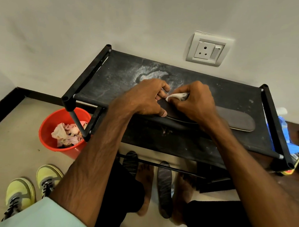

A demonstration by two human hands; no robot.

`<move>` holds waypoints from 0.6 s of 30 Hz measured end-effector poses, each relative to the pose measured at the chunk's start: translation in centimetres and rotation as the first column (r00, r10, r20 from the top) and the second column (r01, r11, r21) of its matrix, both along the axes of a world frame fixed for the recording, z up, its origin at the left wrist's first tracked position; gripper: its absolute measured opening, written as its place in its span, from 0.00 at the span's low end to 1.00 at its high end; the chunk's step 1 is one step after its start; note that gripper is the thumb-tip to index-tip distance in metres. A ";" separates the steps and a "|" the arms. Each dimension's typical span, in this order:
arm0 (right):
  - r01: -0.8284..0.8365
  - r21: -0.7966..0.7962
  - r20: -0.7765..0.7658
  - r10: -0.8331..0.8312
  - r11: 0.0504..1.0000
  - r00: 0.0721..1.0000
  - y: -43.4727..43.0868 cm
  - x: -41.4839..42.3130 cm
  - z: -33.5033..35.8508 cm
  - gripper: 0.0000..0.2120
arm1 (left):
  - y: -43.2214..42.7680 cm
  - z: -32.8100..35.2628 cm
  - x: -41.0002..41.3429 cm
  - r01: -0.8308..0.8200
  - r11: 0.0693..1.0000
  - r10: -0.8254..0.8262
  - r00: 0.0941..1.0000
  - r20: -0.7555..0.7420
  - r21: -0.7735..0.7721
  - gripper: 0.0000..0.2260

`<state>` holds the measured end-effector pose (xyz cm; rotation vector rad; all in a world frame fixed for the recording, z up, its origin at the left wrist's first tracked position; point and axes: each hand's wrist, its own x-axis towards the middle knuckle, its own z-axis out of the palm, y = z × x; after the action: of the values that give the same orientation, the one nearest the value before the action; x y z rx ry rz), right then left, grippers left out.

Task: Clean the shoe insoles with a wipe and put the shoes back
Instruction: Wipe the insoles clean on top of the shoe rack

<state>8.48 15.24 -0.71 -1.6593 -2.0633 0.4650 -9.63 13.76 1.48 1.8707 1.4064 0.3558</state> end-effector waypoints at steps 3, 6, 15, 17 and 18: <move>0.068 0.026 0.019 -0.069 0.997 0.997 0.5 0.1 -0.2 0.08 | 0.0 -0.1 0.0 -0.002 1.000 0.002 1.000 0.013 -0.007 0.35; 0.081 0.054 0.042 -0.083 0.995 0.996 0.5 0.1 -0.3 0.08 | 0.0 -0.2 0.0 -0.011 1.000 0.011 1.000 0.024 -0.006 0.37; -0.185 0.059 0.023 0.184 0.981 0.983 -0.5 -1.1 -0.1 0.06 | 0.1 -0.6 -0.3 -0.014 0.999 0.012 0.999 0.047 0.044 0.45; -0.253 0.064 0.017 0.252 0.965 0.967 -0.7 -1.6 0.0 0.06 | 0.2 -0.7 -0.4 -0.006 0.999 0.004 0.999 0.053 0.044 0.47; -0.263 0.062 0.025 0.262 0.963 0.965 -0.7 -1.6 0.0 0.06 | 0.2 -0.7 -0.4 -0.006 0.999 0.004 0.998 0.058 0.040 0.47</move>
<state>6.87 14.53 -0.70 -1.3623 -2.2975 0.4650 -10.04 13.91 0.75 1.8745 1.3746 0.4410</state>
